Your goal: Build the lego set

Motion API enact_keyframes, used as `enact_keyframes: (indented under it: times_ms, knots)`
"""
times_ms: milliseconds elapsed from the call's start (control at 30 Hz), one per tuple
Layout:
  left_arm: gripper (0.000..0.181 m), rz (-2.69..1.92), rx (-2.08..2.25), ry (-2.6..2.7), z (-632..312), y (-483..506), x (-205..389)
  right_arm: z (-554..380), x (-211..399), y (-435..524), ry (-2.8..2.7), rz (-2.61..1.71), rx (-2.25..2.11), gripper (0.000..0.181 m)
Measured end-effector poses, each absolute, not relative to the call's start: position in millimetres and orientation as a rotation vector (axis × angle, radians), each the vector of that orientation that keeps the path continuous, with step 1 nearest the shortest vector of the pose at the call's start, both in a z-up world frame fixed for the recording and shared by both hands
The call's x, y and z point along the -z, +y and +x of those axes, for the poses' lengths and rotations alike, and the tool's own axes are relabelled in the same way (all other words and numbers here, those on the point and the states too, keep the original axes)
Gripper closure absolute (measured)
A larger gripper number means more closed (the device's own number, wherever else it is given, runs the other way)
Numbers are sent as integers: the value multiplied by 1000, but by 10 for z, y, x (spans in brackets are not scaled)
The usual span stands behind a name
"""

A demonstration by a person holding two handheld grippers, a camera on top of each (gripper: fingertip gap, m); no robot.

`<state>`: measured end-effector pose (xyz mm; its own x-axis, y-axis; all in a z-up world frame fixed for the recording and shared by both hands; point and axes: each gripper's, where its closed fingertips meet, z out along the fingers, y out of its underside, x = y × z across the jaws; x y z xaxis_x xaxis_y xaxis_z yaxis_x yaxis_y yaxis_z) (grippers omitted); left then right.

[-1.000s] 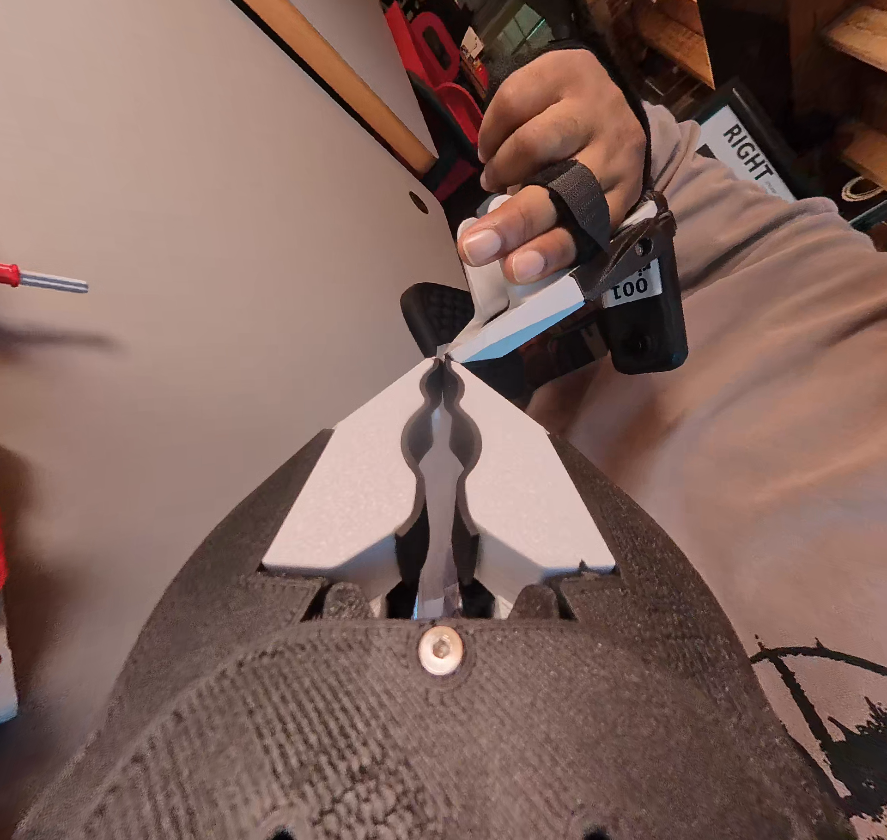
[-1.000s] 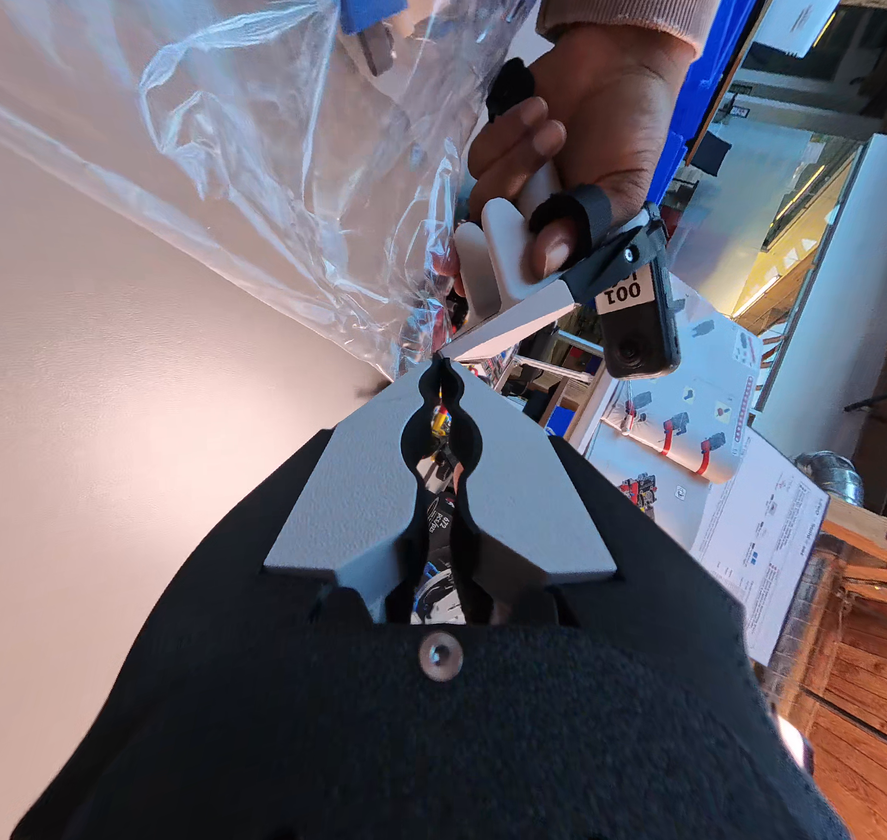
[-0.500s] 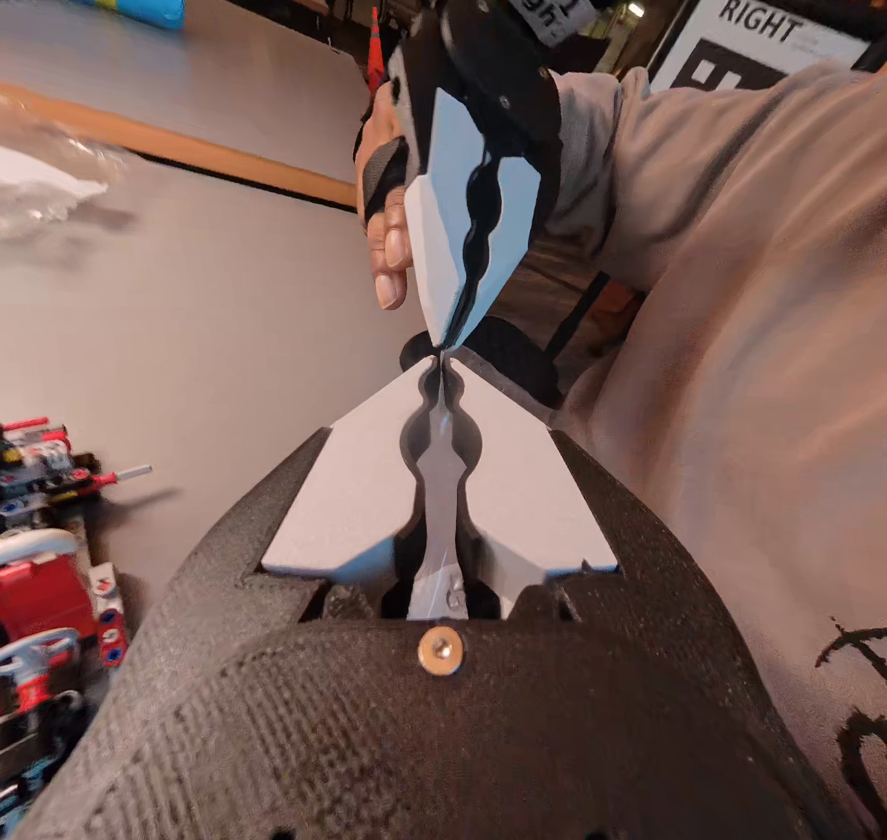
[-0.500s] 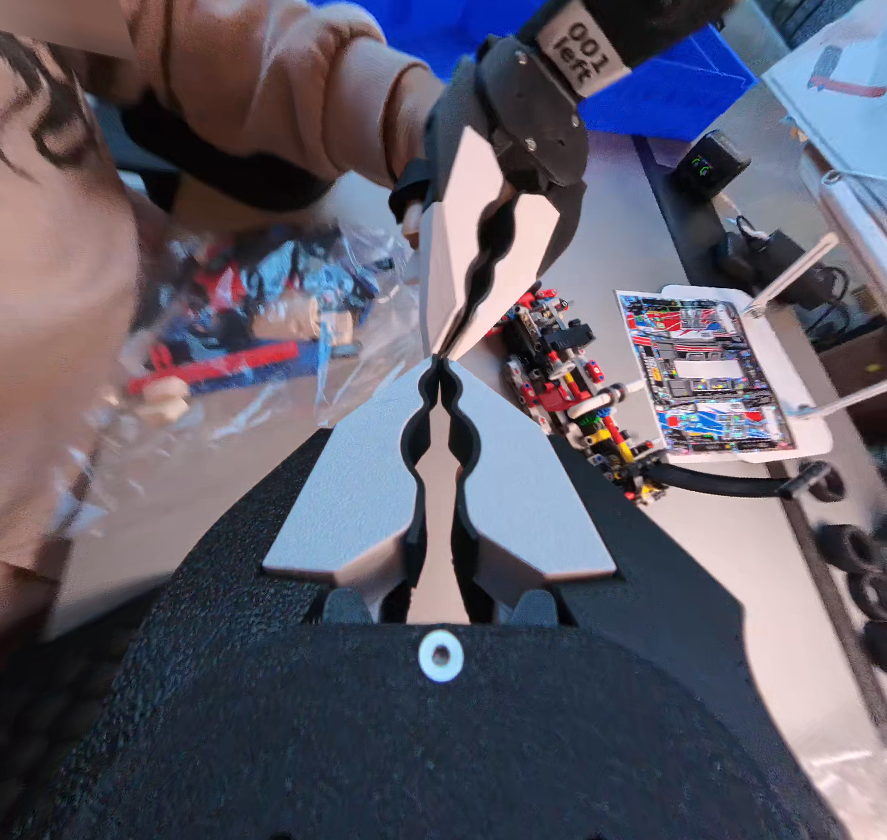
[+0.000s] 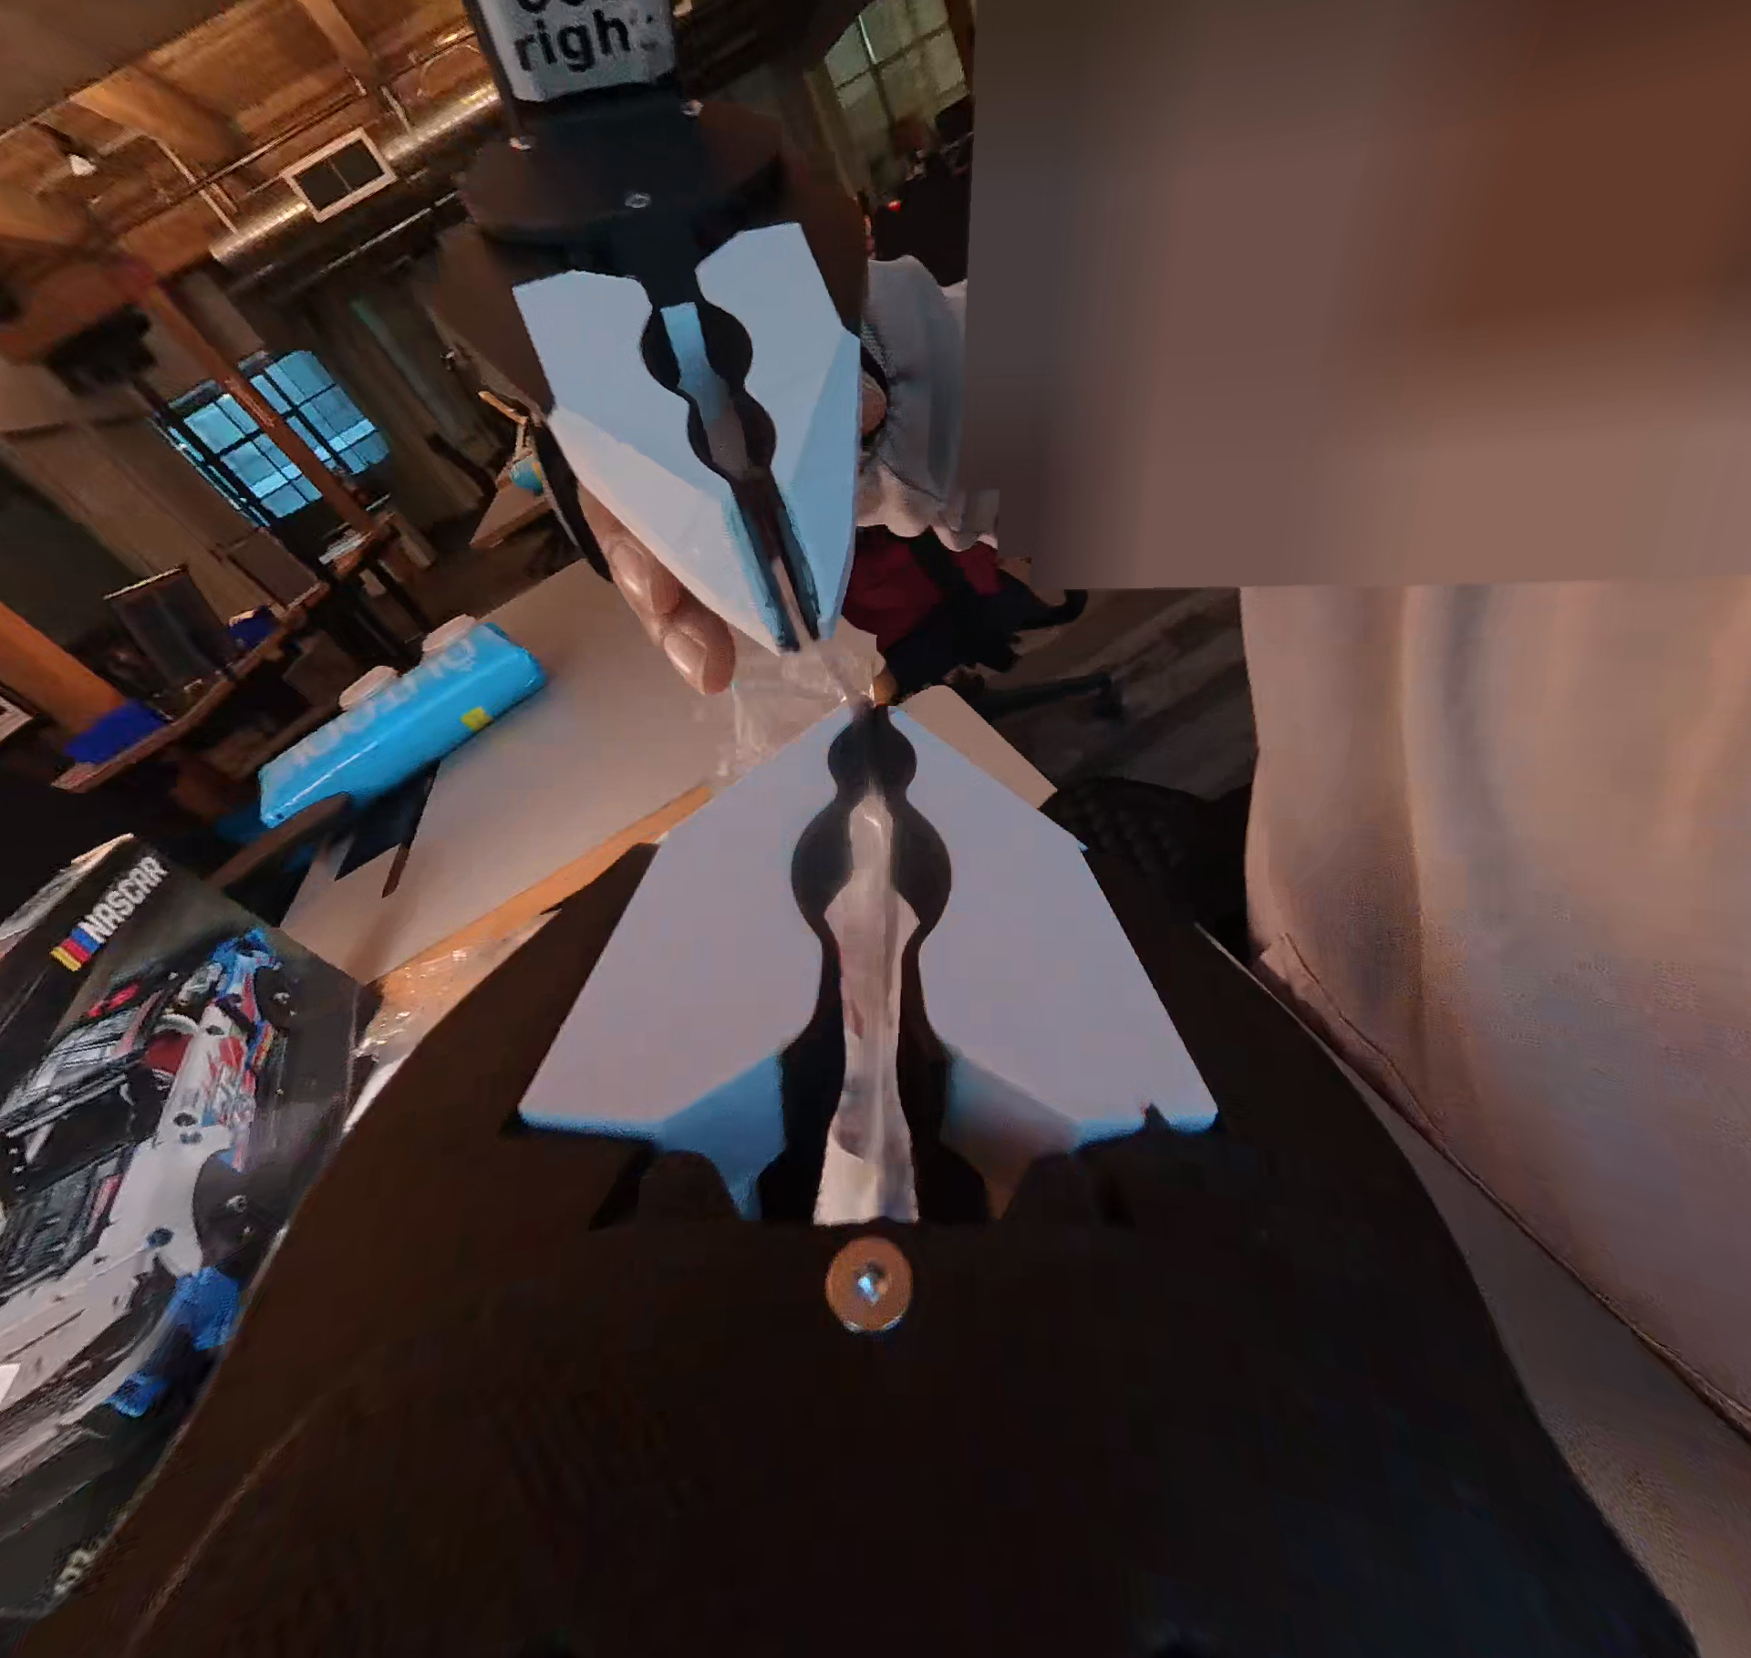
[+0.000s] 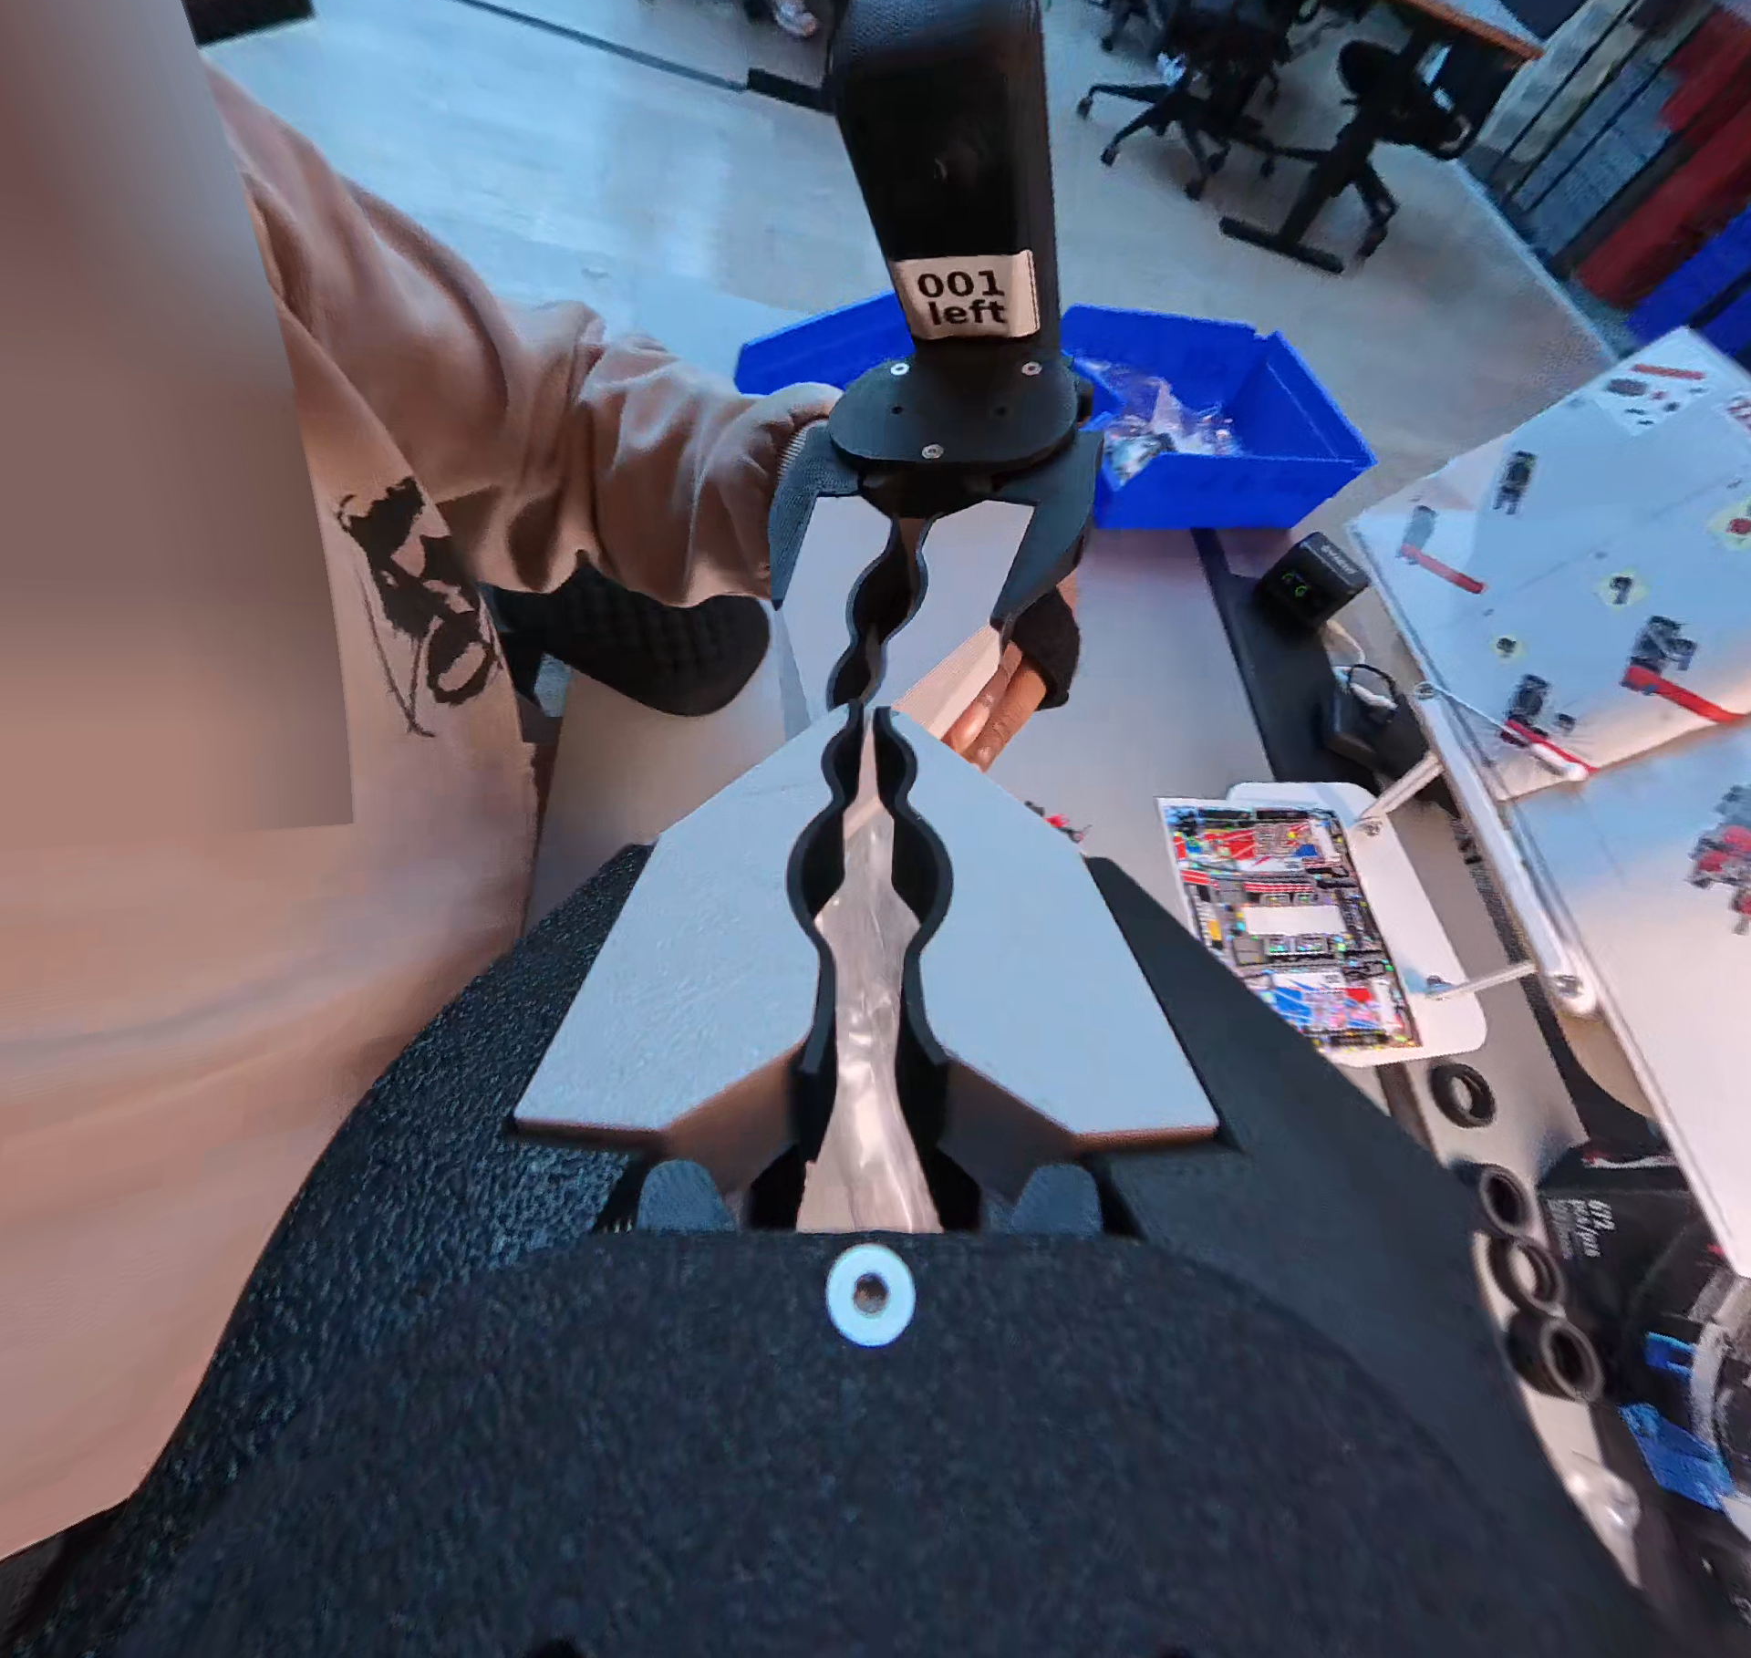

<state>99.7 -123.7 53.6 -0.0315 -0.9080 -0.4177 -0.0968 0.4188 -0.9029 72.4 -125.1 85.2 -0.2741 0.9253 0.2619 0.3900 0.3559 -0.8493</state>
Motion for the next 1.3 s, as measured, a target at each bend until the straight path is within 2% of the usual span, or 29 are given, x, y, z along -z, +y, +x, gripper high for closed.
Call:
enact_keyframes:
  times_ms: [133, 300, 367, 467, 533, 667, 800, 867, 900, 967, 1033, 1133, 1300]
  knots:
    - [181, -1068, 848, 1527, 786, -1504, 282, 912, -304, -1254, -1929, -1276, -895, 148]
    - [181, -1343, 983, 1505, 268, -1830, 1173, 1235, 694, -900, -1878, -1573, -903, 155]
    - [177, -1440, 1089, 1450, 45, -1939, 1279, 1301, 1046, -771, -1847, -1671, -903, 157]
    - [145, -1544, 1276, 1233, -294, -1859, 1124, 1331, 1501, -517, -1808, -1783, -878, 157]
    - [144, -1679, 1250, 986, -527, -1487, 1106, 1342, 1791, -279, -1749, -1893, -863, 156]
    - [131, -1918, 1221, 501, -804, -795, 1417, 1373, 2240, -128, -1676, -2130, -1048, 133]
    - [125, -2043, 1312, 356, -658, -577, 1799, 1252, 2214, -221, -1621, -2138, -1261, 136]
    - [124, -2107, 1351, 357, -521, -539, 1969, 1226, 2238, -275, -1621, -2162, -1301, 147]
    - [127, -2124, 1389, 355, -454, -529, 2012, 1217, 2257, -287, -1617, -2180, -1306, 161]
    - [155, -2098, 1487, 365, -340, -525, 1975, 1187, 2217, -285, -1614, -2138, -1317, 169]
    - [175, -2060, 1497, 399, -303, -516, 1922, 1155, 2018, -263, -1614, -2018, -1332, 179]
    - [181, -1868, 1519, 506, -279, -570, 1553, 1146, 1544, -216, -1612, -1831, -1302, 181]
    - [181, -1433, 1411, 716, -364, -783, 470, 1166, 308, -362, -1606, -1479, -1261, 181]
